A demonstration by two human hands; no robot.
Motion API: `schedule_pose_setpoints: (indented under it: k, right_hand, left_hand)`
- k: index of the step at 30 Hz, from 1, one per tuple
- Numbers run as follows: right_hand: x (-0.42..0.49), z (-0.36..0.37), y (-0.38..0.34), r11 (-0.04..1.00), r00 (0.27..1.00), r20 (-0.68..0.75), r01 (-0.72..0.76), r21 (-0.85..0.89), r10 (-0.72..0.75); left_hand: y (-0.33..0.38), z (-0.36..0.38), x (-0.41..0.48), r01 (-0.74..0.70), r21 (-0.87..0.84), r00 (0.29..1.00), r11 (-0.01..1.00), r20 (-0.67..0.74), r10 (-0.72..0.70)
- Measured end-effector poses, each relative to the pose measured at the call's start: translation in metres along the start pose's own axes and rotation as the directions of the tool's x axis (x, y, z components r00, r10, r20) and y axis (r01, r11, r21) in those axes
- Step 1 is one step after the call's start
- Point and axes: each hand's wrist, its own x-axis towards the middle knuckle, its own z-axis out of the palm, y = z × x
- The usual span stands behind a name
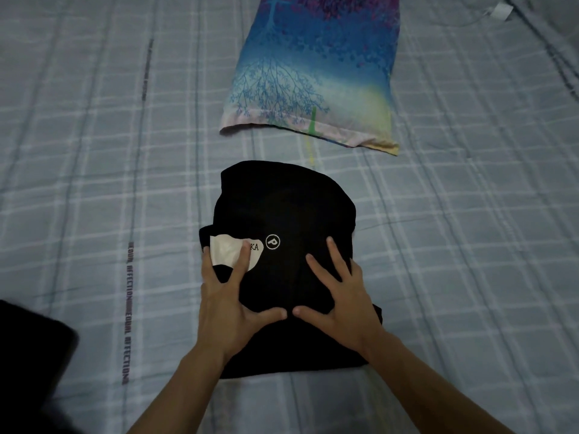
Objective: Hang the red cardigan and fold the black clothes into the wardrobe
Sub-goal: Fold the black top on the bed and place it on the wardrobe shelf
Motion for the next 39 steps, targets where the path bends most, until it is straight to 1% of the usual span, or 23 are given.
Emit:
schedule_pose_setpoints:
  k: [2, 3, 6, 8, 11, 13, 16, 19, 20, 22, 24, 26, 30, 32, 34, 36, 37, 39]
  right_hand:
    - [0.000, 0.000, 0.000, 1.000, 1.000, 0.003, 0.017, 0.022, -0.017]
    - [0.002, -0.001, 0.001, 1.000, 1.000, 0.019, 0.017, 0.021, -0.018]
    - [0.005, 0.000, 0.002, 1.000, 0.996, 0.084, -0.024, 0.011, 0.023]
    - [0.005, 0.001, 0.002, 0.999, 0.996, 0.083, -0.034, 0.024, 0.032]
    - [0.006, -0.001, 0.002, 0.995, 0.997, 0.070, -0.039, 0.092, 0.033]
    - [0.008, -0.003, 0.001, 0.995, 0.998, 0.053, -0.028, 0.098, 0.023]
    - [0.008, -0.004, -0.010, 1.000, 1.000, 0.030, -0.005, -0.002, 0.005]
    - [0.005, -0.005, -0.026, 0.982, 0.998, 0.009, 0.055, -0.178, -0.054]
    - [0.005, -0.006, -0.030, 0.976, 0.998, 0.010, 0.059, -0.211, -0.058]
    - [0.006, -0.010, -0.035, 0.974, 0.999, 0.038, 0.025, -0.226, -0.017]
    - [0.006, -0.014, -0.035, 0.978, 0.998, 0.065, 0.010, -0.209, 0.004]
    - [0.003, -0.018, -0.028, 0.987, 0.997, 0.082, 0.027, -0.157, -0.014]
    - [0.002, -0.020, -0.011, 0.997, 0.991, 0.132, 0.003, 0.074, -0.013]
    - [0.008, -0.018, -0.008, 0.992, 0.994, 0.113, -0.010, 0.129, -0.004]
    - [0.011, -0.017, -0.008, 0.988, 0.994, 0.104, -0.037, 0.150, 0.022]
    - [0.009, -0.018, -0.009, 0.988, 0.995, 0.094, -0.029, 0.154, 0.014]
    - [0.008, -0.019, -0.010, 0.992, 0.997, 0.081, -0.009, 0.129, -0.001]
    - [0.006, -0.021, -0.017, 0.999, 0.997, 0.062, 0.033, 0.026, -0.034]
  left_hand:
    - [0.002, -0.001, 0.000, -0.016, -0.033, 1.000, 0.999, -0.009, 0.016]
    - [0.001, -0.001, 0.002, -0.022, -0.021, 1.000, 1.000, -0.005, 0.022]
    - [0.003, 0.001, 0.005, -0.002, 0.075, 1.000, 0.997, 0.024, 0.000]
    - [0.006, 0.004, 0.003, 0.019, 0.093, 0.999, 0.995, 0.030, -0.022]
    - [0.007, 0.004, 0.003, 0.028, 0.059, 0.999, 0.998, 0.025, -0.029]
    - [0.007, 0.003, 0.006, 0.028, 0.049, 0.999, 0.998, 0.023, -0.029]
    - [0.011, 0.003, 0.004, 0.015, 0.087, 1.000, 0.996, -0.010, -0.014]
    - [0.023, 0.004, -0.005, -0.069, 0.172, 0.994, 0.983, -0.077, 0.084]
    - [0.028, 0.005, -0.007, -0.092, 0.201, 0.990, 0.975, -0.088, 0.111]
    - [0.035, 0.004, -0.009, -0.106, 0.233, 0.988, 0.967, -0.087, 0.129]
    - [0.036, 0.002, -0.010, -0.090, 0.231, 0.989, 0.969, -0.090, 0.114]
    - [0.033, 0.001, -0.012, -0.083, 0.207, 0.990, 0.975, -0.096, 0.105]
    - [0.025, 0.004, -0.011, -0.074, 0.153, 0.990, 0.985, -0.104, 0.091]
    - [0.023, 0.005, -0.007, -0.052, 0.129, 0.993, 0.990, -0.101, 0.066]
    - [0.021, 0.005, -0.006, -0.050, 0.127, 0.994, 0.991, -0.093, 0.062]
    - [0.021, 0.004, -0.008, -0.063, 0.121, 0.993, 0.991, -0.095, 0.074]
    - [0.022, 0.003, -0.009, -0.073, 0.118, 0.991, 0.990, -0.100, 0.085]
    - [0.025, 0.002, -0.010, -0.096, 0.138, 0.988, 0.986, -0.109, 0.112]
